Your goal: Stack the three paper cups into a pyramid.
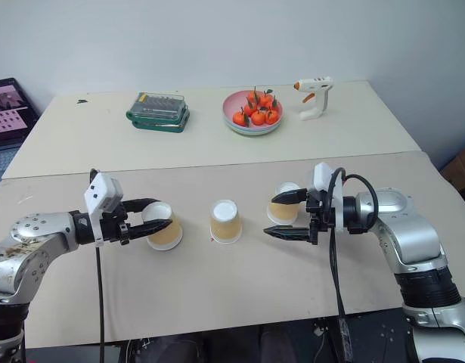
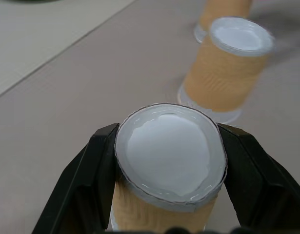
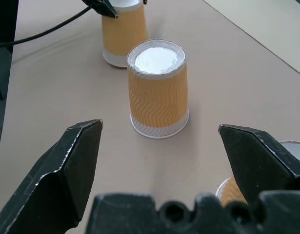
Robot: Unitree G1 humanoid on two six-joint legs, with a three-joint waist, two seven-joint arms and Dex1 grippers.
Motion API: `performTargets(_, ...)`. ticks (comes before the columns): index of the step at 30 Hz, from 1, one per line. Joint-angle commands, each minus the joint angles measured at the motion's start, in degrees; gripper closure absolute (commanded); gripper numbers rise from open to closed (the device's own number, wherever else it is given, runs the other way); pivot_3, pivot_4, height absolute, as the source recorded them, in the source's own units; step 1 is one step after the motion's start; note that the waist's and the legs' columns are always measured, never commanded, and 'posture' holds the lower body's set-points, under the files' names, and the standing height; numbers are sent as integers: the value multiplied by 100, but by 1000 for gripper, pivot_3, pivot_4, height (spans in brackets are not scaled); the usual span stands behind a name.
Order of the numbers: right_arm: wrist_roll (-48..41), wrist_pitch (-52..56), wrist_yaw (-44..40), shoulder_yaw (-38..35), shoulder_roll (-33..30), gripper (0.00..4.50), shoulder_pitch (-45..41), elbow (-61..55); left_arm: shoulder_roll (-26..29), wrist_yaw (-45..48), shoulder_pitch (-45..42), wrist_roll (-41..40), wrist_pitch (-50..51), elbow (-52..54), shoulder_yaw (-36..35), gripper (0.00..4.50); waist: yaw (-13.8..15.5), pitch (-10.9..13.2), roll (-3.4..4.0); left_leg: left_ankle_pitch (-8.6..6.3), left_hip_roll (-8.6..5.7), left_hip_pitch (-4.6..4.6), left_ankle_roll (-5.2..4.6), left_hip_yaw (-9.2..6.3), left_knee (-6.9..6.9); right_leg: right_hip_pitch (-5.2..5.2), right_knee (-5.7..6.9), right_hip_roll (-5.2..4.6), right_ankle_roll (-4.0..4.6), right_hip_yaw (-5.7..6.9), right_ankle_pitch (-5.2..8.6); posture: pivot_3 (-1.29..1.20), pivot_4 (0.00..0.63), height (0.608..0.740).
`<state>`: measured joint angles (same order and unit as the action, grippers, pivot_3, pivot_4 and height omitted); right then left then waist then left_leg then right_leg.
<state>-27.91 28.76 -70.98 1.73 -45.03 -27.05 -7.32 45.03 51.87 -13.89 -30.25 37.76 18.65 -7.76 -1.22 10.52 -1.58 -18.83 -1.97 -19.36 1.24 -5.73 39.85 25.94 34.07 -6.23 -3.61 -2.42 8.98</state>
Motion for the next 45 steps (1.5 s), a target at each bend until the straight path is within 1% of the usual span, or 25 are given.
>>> performTargets(1, -64, -108, 1, -93, 36, 0, -82, -91, -183, -175, -382, -154, 85, 207, 86, 1925, 33, 0, 0, 1, 0, 1, 1, 0, 1, -1, 0, 1, 4, 0, -3, 0, 150, 725)
performTargets(5, -65, -86, 0, -101, 49, 0, -100, -118, -441, -228, -728, -47, 75, 182, 525, 1925, 37, 0, 0, 4, -2, 1, 6, 1, 13, -6, 3, 1, 3, -1, -8, 0, 150, 725)
performTargets(13, -80, -66, 31, -209, -30, 0, -3, -191, -691, -190, -1017, 43, 53, 18, 958, 1925, 3, 0, 0, 4, -1, 2, 6, 2, 15, -6, 4, 1, 3, -2, -10, 0, 150, 725)
performTargets(24, -127, -35, 95, -255, -56, 0, 36, -253, -677, -130, -999, 145, -20, -95, 1009, 1925, 18, 0, 0, 4, -1, 1, 6, 2, 17, -6, 4, 1, 3, -2, -10, 0, 150, 725)
performTargets(31, -97, -63, 103, -192, -14, 0, -41, -181, -874, -337, -965, 255, -131, -191, 1075, 1925, 23, 0, 0, 4, -1, 1, 6, 2, 19, -6, 4, 1, 3, -2, -11, 0, 150, 725)
performTargets(33, -86, -71, 105, -187, -18, 0, -32, -180, -957, -440, -956, 420, -242, -295, 1152, 928, 24, -1, 0, 4, -1, 1, 6, 2, 19, -6, 3, 1, 3, -2, -11, 0, 150, 725)
performTargets(34, -85, -73, 104, -189, -21, 0, -30, -177, -998, -472, -965, 464, -276, -349, 1169, 849, 23, -1, 0, 4, -1, 2, 6, 2, 18, -7, 3, 1, 3, -2, -11, 0, 150, 725)
performTargets(35, -85, -73, 105, -194, -25, 0, -28, -175, -1035, -490, -980, 467, -238, -405, 1169, 371, 21, -1, 0, 5, -1, 2, 6, 2, 19, -7, 3, 1, 3, -2, -11, 0, 150, 725)
performTargets(36, -88, -69, 106, -201, -30, 0, -26, -174, -1059, -478, -989, 445, -214, -443, 1158, 40, 21, -1, 0, 5, -1, 2, 6, 2, 18, -7, 4, 1, 3, -2, -11, 0, 150, 725)
performTargets(41, -111, -55, 89, -253, -79, 0, 5, -190, -1027, -516, -943, 798, -521, -445, 1254, 14, 23, -1, 0, 5, -1, 2, 6, 2, 18, -7, 4, 1, 3, -2, -12, 0, 150, 725)
performTargets(44, -99, -76, 67, -249, -106, 0, 4, -164, -1147, -565, -976, 639, -434, -323, 1104, 14, 24, -1, 0, 5, -1, 1, 7, 2, 19, -7, 3, 1, 3, -2, -12, 0, 150, 725)
performTargets(45, -97, -76, 59, -248, -121, 0, -9, -152, -1211, -608, -1020, 422, -322, -142, 944, 14, 25, -1, 0, 5, -1, 2, 6, 2, 19, -7, 4, 1, 3, -2, -12, 0, 150, 725)
